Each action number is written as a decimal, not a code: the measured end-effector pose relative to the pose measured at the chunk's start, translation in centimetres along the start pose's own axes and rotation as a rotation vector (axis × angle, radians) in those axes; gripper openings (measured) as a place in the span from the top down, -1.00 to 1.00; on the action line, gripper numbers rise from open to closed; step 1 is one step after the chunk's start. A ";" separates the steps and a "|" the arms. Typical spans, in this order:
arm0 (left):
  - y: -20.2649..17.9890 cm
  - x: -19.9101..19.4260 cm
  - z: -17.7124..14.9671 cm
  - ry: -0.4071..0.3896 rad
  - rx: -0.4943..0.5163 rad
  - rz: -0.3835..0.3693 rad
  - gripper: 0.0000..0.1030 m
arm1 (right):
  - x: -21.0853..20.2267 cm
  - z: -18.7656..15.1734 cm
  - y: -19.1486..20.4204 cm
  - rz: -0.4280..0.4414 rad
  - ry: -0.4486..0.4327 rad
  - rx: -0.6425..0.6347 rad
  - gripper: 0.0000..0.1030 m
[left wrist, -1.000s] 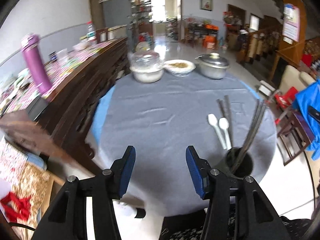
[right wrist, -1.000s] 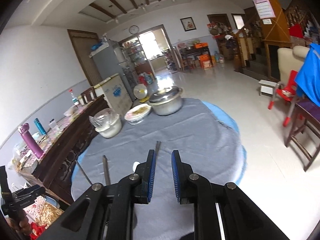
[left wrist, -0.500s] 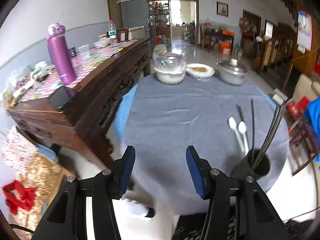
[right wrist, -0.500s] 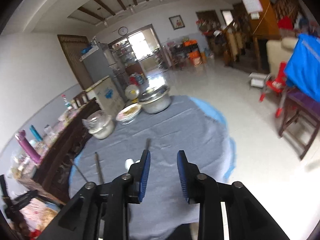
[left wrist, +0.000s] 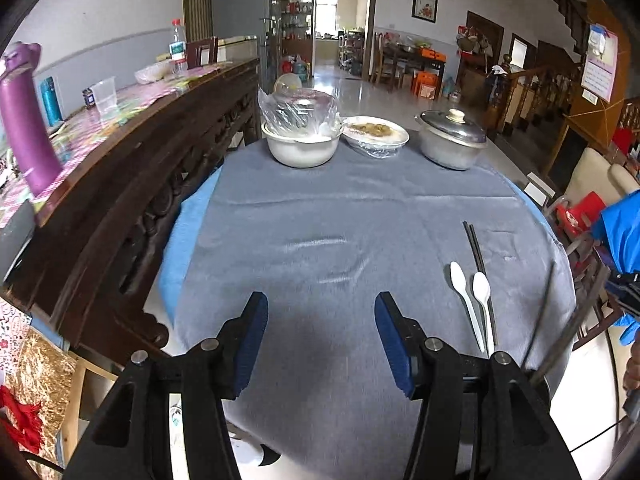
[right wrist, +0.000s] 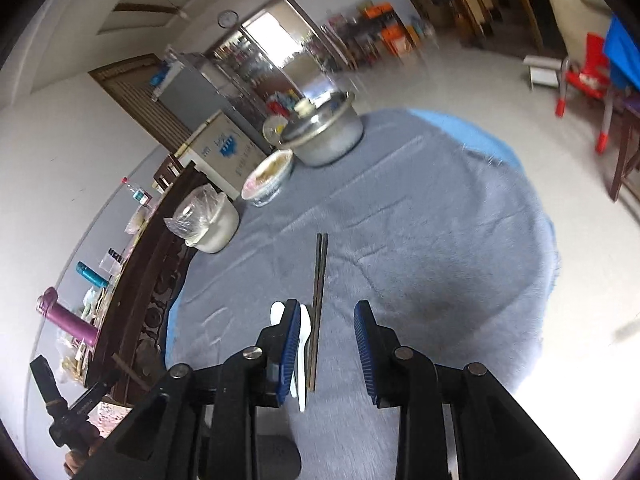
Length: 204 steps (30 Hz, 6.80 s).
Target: Organize utensils
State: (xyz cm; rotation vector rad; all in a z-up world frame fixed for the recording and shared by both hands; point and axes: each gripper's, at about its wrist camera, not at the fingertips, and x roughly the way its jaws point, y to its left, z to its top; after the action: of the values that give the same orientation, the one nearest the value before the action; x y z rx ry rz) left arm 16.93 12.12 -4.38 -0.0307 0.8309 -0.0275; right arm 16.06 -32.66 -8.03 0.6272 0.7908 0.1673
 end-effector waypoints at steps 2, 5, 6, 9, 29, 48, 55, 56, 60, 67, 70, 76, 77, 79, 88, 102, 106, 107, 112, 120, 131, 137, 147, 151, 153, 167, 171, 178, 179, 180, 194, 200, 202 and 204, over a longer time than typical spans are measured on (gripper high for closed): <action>-0.1 1.2 0.8 0.017 -0.010 0.001 -0.09 | 1.6 0.8 -0.1 0.013 0.021 0.015 0.41; -0.3 2.5 1.8 0.027 -0.015 -0.013 -0.09 | 4.6 2.3 0.2 0.026 0.057 0.018 0.41; -0.5 2.9 2.1 0.029 -0.014 -0.018 -0.09 | 5.4 2.8 0.4 0.030 0.071 0.010 0.41; -1.4 4.3 3.4 0.040 -0.003 -0.036 -0.10 | 8.2 4.2 1.5 0.024 0.120 -0.022 0.41; -6.4 12.1 7.1 0.149 0.084 -0.134 -0.10 | 26.2 8.7 3.5 -0.110 0.361 -0.059 0.67; -8.5 16.3 9.1 0.205 0.123 -0.210 -0.10 | 29.6 8.1 3.8 -0.245 0.384 -0.138 0.86; -13.8 20.4 10.8 0.297 0.201 -0.325 -0.10 | 26.9 7.7 1.1 -0.234 0.370 -0.090 0.86; -14.7 20.9 10.9 0.308 0.217 -0.335 -0.10 | 26.6 7.6 0.8 -0.238 0.369 -0.086 0.86; -19.3 23.4 11.5 0.369 0.304 -0.376 -0.10 | 25.1 7.8 -0.9 -0.259 0.362 -0.072 0.86; -24.9 27.6 11.6 0.482 0.382 -0.414 -0.10 | 23.9 7.8 -2.2 -0.242 0.367 -0.085 0.84; -26.1 29.1 11.1 0.515 0.401 -0.395 -0.09 | 23.8 7.7 -2.2 -0.242 0.368 -0.095 0.84; -27.3 30.5 9.5 0.530 0.457 -0.369 0.67 | 23.0 7.5 -3.3 -0.179 0.356 -0.051 0.79; -27.2 30.5 9.4 0.517 0.461 -0.363 0.74 | 22.7 7.4 -3.4 -0.175 0.354 -0.051 0.76; -27.2 30.5 9.2 0.499 0.474 -0.358 0.80 | 22.1 7.2 -3.4 -0.169 0.352 -0.059 0.64; -25.2 29.8 8.9 0.471 0.426 -0.367 0.88 | 23.1 6.3 -0.4 -0.301 0.402 -0.236 0.58; -18.4 21.7 12.7 0.288 0.271 -0.368 0.89 | 17.6 5.1 2.3 -0.286 0.233 -0.302 0.88; -15.4 17.8 13.8 0.206 0.215 -0.365 0.89 | 13.2 5.4 4.4 -0.242 0.118 -0.306 0.88; -14.7 16.8 13.8 0.185 0.201 -0.362 0.89 | 12.2 5.4 4.7 -0.229 0.092 -0.304 0.88; -10.9 11.6 13.5 0.091 0.129 -0.339 0.89 | 5.8 4.0 6.3 -0.192 -0.043 -0.301 0.88; -5.2 4.1 9.8 -0.041 0.008 -0.277 0.89 | -1.4 -0.5 9.0 -0.162 -0.250 -0.325 0.88; -3.8 -2.6 3.4 -0.154 -0.067 -0.221 0.90 | -6.0 -4.1 10.7 -0.118 -0.379 -0.358 0.89; -3.9 -4.2 1.7 -0.162 -0.075 -0.190 0.90 | -7.7 -5.5 11.3 -0.098 -0.420 -0.382 0.89; -4.7 -6.9 -0.4 -0.166 -0.040 -0.174 0.90 | -9.5 -5.8 10.9 -0.059 -0.431 -0.382 0.89; -4.9 -7.7 -0.6 -0.165 -0.033 -0.169 0.90 | -10.3 -5.7 11.0 -0.041 -0.438 -0.383 0.89; -4.9 -8.2 -0.7 -0.172 -0.033 -0.174 0.90 | -10.7 -5.7 11.1 -0.037 -0.448 -0.386 0.89; -5.9 -10.3 -0.8 -0.170 -0.005 -0.200 0.90 | -12.4 -5.2 11.4 0.005 -0.464 -0.383 0.88; -6.1 -11.0 -0.7 -0.172 -0.003 -0.211 0.90 | -13.1 -5.1 11.6 0.017 -0.473 -0.389 0.88; -6.1 -11.5 -0.4 -0.155 -0.017 -0.239 0.90 | -14.4 -5.0 12.0 0.040 -0.490 -0.403 0.88; -6.2 -11.7 -0.4 -0.159 -0.015 -0.239 0.90 | -14.6 -5.1 12.1 0.046 -0.494 -0.404 0.88; -6.3 -11.9 -0.4 -0.163 -0.013 -0.240 0.90 | -14.8 -5.0 12.2 0.051 -0.497 -0.405 0.88; -6.9 -13.9 0.2 -0.205 -0.002 -0.280 0.90 | -17.2 -5.1 13.1 0.148 -0.529 -0.399 0.88; -7.2 -14.7 0.3 -0.239 0.014 -0.283 0.90 | -17.4 -5.3 13.7 0.191 -0.526 -0.400 0.88; -6.9 -14.2 0.2 -0.234 0.007 -0.278 0.90 | -17.3 -5.4 13.8 0.204 -0.521 -0.396 0.88; -6.1 -13.1 0.3 -0.210 -0.021 -0.257 0.90 | -17.0 -5.3 13.8 0.238 -0.497 -0.379 0.88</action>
State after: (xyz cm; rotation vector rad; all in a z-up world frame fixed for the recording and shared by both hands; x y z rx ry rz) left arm 8.24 6.49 5.67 -0.1579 0.6126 -0.2541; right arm 1.61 -25.28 7.63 0.3745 0.1922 0.3537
